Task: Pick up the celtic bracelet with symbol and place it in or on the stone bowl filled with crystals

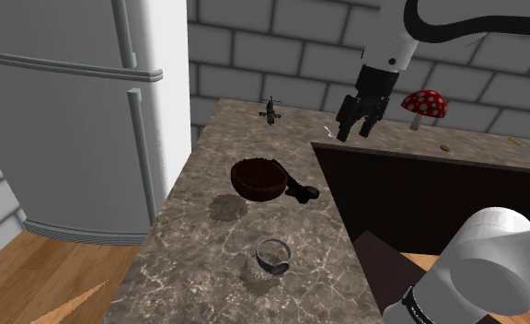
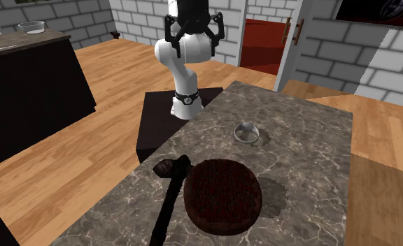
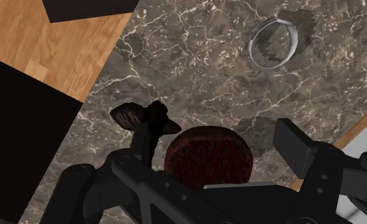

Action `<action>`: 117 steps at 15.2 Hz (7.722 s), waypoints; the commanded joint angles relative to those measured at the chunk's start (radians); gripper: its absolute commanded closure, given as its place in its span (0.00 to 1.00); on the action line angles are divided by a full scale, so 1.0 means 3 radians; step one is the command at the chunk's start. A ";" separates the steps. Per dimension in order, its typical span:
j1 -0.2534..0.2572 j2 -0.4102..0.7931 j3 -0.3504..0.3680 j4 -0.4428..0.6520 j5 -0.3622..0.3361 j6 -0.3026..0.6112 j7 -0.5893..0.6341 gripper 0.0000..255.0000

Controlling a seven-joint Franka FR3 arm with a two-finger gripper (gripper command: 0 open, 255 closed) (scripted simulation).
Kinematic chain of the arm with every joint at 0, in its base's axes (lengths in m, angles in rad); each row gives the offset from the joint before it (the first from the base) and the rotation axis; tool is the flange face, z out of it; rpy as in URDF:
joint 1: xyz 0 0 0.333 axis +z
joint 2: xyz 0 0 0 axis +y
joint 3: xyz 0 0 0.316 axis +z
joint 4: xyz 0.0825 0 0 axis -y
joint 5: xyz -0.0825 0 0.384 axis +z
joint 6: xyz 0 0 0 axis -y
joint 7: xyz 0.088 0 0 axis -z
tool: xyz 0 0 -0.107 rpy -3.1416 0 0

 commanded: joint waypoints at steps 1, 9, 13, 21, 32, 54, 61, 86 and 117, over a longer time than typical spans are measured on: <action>0.0000 0.0000 0.0000 0.0000 0.0000 0.0000 0.0000 0.00; 0.0117 0.0127 0.0317 -0.0684 0.0216 0.0725 0.0332 0.00; 0.0191 0.0317 0.0490 -0.0940 0.0337 0.1132 0.0496 0.00; 0.0335 0.0998 0.0859 -0.1245 0.0558 0.2041 0.0832 0.00; 0.0370 0.1790 0.1096 -0.1384 0.0590 0.2935 0.1044 0.00; 0.0384 0.1610 0.1074 -0.1349 0.0613 0.2723 0.1032 1.00; 0.0401 0.1291 0.1022 -0.1244 0.0625 0.2300 0.1023 1.00; 0.0260 0.0981 0.0754 -0.0479 0.0417 0.1210 0.0902 1.00; -0.0275 0.3203 0.0254 0.1350 -0.0106 0.1538 0.0175 1.00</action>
